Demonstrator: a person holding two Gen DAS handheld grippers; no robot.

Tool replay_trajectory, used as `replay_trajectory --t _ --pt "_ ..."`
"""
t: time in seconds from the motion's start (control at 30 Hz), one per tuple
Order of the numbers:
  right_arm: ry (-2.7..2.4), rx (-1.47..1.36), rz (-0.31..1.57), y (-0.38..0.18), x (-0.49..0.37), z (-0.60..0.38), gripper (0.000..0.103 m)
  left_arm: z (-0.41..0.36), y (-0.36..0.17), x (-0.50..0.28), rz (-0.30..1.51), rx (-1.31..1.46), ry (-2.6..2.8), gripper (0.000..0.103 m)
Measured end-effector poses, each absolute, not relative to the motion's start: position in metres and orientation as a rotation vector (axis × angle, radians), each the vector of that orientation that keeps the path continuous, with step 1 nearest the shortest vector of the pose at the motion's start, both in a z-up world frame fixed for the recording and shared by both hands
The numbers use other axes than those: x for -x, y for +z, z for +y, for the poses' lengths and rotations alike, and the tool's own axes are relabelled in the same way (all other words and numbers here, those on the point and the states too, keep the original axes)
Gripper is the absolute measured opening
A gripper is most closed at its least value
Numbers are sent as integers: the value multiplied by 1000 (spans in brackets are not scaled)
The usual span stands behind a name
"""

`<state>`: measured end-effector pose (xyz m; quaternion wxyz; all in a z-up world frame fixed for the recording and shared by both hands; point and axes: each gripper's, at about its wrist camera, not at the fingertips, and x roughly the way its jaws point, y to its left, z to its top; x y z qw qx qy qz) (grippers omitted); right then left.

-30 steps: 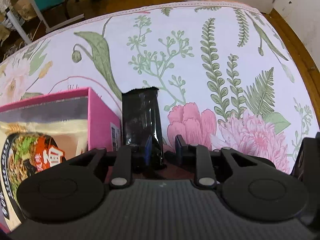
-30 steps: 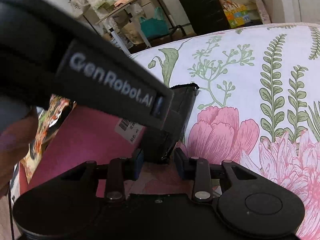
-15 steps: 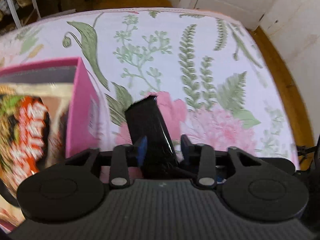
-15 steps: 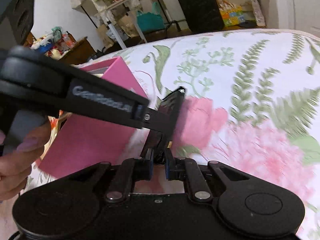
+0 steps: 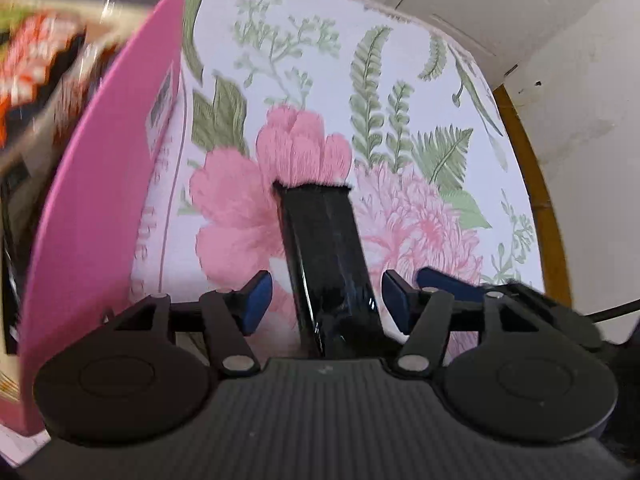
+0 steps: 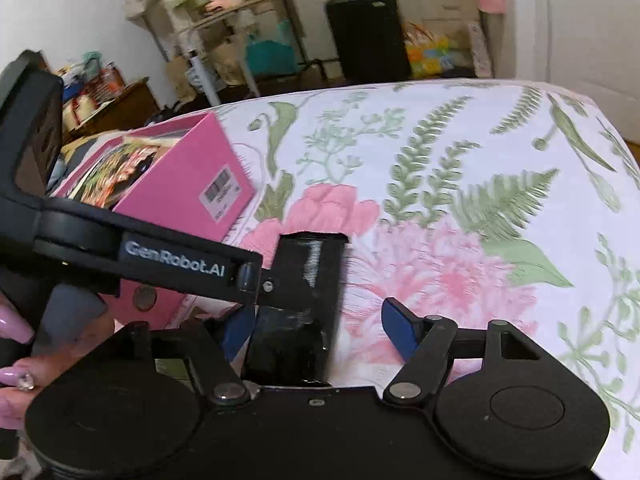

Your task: Organize snacks

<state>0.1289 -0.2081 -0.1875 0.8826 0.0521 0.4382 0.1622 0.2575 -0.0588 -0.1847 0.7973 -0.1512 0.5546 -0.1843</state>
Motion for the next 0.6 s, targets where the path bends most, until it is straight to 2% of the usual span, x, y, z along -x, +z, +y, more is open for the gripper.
replay_trajectory --t 0.07,0.13,0.2,0.23,0.27,0.3,0.6 --pt "369 -67 942 -197 -128 -201 74 -56 -193 -259 1207 365 -415 54" --pt "382 -25 946 -206 -126 -192 74 -57 -199 -257 1189 366 -425 43" --pt "359 -8 923 -212 -125 -186 74 -60 -199 -252 1165 328 -440 38" --pt "353 5 898 -212 -124 -183 69 -62 -199 -250 1154 309 -446 38" --pt "342 14 895 -212 -123 -180 59 -64 -197 -248 1146 293 -448 38" --pt "332 13 903 -210 -122 -180 57 -65 -196 -247 1147 284 -449 38" --pt "286 -37 948 -181 -100 -180 55 -58 -172 -234 1211 305 -469 38"
